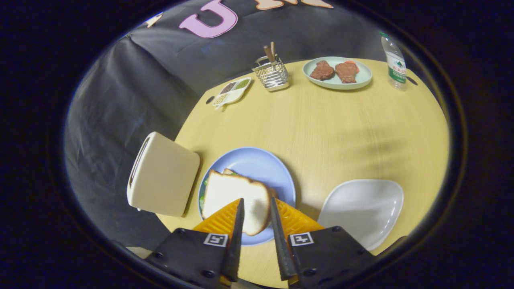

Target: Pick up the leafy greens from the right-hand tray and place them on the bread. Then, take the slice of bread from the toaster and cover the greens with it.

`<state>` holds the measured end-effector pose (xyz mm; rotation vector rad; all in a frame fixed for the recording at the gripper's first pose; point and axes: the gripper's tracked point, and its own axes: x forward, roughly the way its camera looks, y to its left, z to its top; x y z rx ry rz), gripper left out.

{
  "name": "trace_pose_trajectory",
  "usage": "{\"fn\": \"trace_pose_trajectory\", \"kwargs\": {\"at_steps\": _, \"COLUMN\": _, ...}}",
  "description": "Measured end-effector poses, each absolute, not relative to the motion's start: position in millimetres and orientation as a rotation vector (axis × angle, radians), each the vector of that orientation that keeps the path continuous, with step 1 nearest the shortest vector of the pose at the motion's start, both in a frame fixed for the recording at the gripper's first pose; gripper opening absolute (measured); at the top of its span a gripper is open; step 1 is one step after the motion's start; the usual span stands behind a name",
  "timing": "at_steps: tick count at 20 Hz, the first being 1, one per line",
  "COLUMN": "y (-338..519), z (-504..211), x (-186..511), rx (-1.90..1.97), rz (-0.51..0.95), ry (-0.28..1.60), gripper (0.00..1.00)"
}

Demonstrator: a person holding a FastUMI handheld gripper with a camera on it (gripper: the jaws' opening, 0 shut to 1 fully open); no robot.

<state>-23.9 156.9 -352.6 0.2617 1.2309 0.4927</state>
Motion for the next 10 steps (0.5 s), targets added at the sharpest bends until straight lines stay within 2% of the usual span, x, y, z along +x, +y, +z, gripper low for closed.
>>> {"fn": "trace_pose_trajectory", "kwargs": {"at_steps": 7, "y": 151.4, "z": -326.7, "x": -14.1, "rx": 0.257, "rz": 0.481, "ry": 1.103, "gripper": 1.0}}
{"fn": "trace_pose_trajectory", "kwargs": {"at_steps": 10, "y": 148.0, "z": -297.2, "x": -9.5, "rx": 0.224, "rz": 0.464, "ry": 0.98, "gripper": 1.0}}
